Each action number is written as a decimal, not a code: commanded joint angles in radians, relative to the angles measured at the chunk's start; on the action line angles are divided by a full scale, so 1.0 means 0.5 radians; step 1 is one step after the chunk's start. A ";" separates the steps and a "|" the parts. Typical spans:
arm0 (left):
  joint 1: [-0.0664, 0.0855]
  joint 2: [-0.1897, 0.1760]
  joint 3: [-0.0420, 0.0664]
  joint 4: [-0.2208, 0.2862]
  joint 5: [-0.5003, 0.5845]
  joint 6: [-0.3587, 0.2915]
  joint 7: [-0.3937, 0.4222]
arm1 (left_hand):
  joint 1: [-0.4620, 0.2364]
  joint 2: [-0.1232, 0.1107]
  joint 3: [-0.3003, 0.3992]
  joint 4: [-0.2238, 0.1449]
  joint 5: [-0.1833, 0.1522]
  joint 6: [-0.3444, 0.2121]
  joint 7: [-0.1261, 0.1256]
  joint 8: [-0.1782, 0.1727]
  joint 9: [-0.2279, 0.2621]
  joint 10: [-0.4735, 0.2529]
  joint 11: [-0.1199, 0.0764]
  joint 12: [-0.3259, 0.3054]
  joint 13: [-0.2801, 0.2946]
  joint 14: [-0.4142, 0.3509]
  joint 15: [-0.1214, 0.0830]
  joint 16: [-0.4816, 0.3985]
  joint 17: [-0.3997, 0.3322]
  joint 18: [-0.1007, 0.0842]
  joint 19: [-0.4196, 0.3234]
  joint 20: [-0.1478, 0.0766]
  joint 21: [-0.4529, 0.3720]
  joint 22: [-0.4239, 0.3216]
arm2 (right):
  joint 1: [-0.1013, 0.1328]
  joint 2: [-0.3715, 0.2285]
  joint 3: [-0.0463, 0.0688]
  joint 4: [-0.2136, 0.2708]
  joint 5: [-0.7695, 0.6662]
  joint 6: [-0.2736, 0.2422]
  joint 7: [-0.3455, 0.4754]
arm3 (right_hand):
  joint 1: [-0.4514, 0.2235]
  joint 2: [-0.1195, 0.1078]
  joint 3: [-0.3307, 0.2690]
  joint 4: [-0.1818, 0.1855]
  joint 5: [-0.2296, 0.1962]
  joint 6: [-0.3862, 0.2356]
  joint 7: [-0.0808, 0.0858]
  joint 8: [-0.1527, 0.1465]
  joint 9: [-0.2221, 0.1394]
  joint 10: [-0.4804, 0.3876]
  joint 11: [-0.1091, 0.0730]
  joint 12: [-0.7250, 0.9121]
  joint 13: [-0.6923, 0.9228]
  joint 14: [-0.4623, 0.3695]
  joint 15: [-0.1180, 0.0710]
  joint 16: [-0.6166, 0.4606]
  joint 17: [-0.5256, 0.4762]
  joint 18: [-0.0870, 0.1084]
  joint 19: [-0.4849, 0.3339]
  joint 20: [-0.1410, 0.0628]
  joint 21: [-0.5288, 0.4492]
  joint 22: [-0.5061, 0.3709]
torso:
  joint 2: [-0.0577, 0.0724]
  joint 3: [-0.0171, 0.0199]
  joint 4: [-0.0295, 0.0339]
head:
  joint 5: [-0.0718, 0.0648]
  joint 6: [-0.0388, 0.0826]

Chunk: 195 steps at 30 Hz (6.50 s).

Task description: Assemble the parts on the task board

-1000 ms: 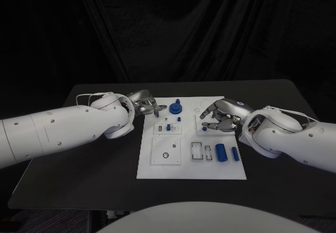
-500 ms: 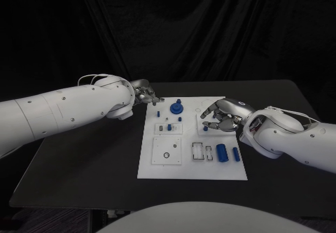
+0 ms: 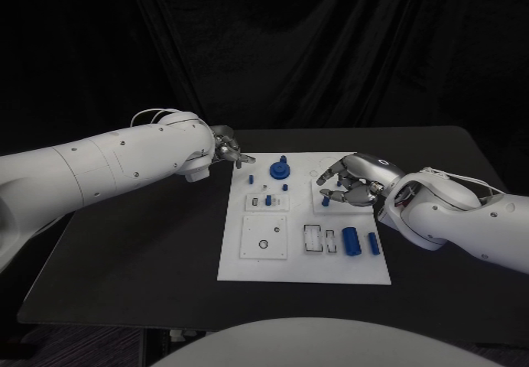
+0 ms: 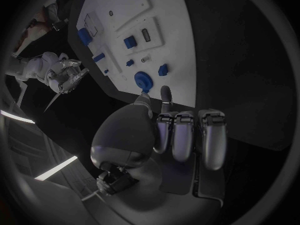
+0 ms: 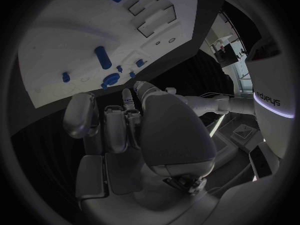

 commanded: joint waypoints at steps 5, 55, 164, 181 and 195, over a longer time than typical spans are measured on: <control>-0.043 0.037 0.001 -0.070 0.018 0.189 -0.012 | -0.026 0.001 -0.022 0.002 -0.010 0.024 -0.005 0.018 0.023 0.211 -0.004 0.007 0.527 0.204 0.004 0.005 0.527 -0.028 0.210 0.003 -0.007 0.527 | -0.004 0.001 0.001 0.000 -0.001 -0.032 -0.007 | 0.021 0.011 0.017 0.001 0.019 0.016 -0.006 0.003 -0.003 0.005 -0.007 0.010 0.207 0.099 0.000 0.009 0.052 0.003 0.008 -0.001 0.006 0.283 | -0.003 0.0004 0.001 | 0.005 0.000; -0.115 0.124 0.001 -0.193 0.018 0.096 0.088 | -0.021 0.043 -0.077 -0.007 0.085 -0.101 0.033 -0.082 0.053 0.211 0.028 0.007 0.527 0.169 0.028 -0.037 0.429 -0.028 0.210 0.025 -0.007 0.527 | -0.004 0.012 0.001 0.006 -0.001 0.025 -0.057 | 0.036 0.024 0.042 -0.006 0.041 0.015 -0.005 -0.002 -0.007 -0.003 -0.007 0.002 0.197 0.097 -0.001 0.001 0.042 0.006 0.004 -0.003 -0.014 0.279 | -0.003 -0.0002 0.001 | -0.008 0.000; -0.151 0.216 0.002 -0.288 0.019 0.176 0.027 | 0.265 0.019 0.076 -0.024 0.546 -0.129 0.028 -0.145 0.131 0.211 0.023 0.007 0.527 0.155 0.028 -0.054 0.394 -0.028 0.210 0.036 -0.007 0.527 | -0.004 0.024 0.001 -0.007 0.031 0.128 -0.074 | 0.049 0.032 0.066 -0.014 0.049 0.021 -0.004 -0.004 -0.010 -0.019 -0.005 -0.013 0.180 0.089 0.001 -0.017 0.022 0.013 -0.009 -0.002 -0.056 0.269 | -0.003 -0.0008 0.001 | -0.021 0.000; -0.151 0.223 0.002 -0.293 0.019 0.188 0.045 | 0.251 -0.032 0.242 -0.001 0.801 -0.117 0.026 -0.163 0.159 0.211 0.021 0.007 0.527 0.155 0.026 -0.052 0.396 -0.028 0.210 0.034 -0.007 0.527 | -0.004 0.018 0.001 -0.009 0.035 0.149 -0.070 | 0.058 0.035 0.078 -0.022 0.062 0.024 -0.004 -0.004 -0.011 -0.022 -0.006 -0.016 0.177 0.088 0.000 -0.021 0.019 0.014 -0.011 -0.003 -0.063 0.268 | -0.003 -0.0005 0.000 | -0.016 0.000; -0.151 0.213 0.002 -0.286 0.019 0.172 0.050 | 0.187 -0.211 0.760 -0.015 1.050 -0.054 0.007 -0.128 0.250 0.211 0.002 0.007 0.527 0.159 0.008 -0.048 0.407 -0.028 0.210 0.020 -0.007 0.527 | -0.004 0.026 0.001 -0.017 0.035 0.173 -0.081 | 0.062 0.036 0.087 -0.025 0.079 0.024 -0.003 -0.005 -0.013 -0.026 -0.005 -0.019 0.172 0.087 0.001 -0.023 0.017 0.015 -0.013 -0.003 -0.069 0.267 | -0.004 -0.0007 0.001 | -0.011 0.000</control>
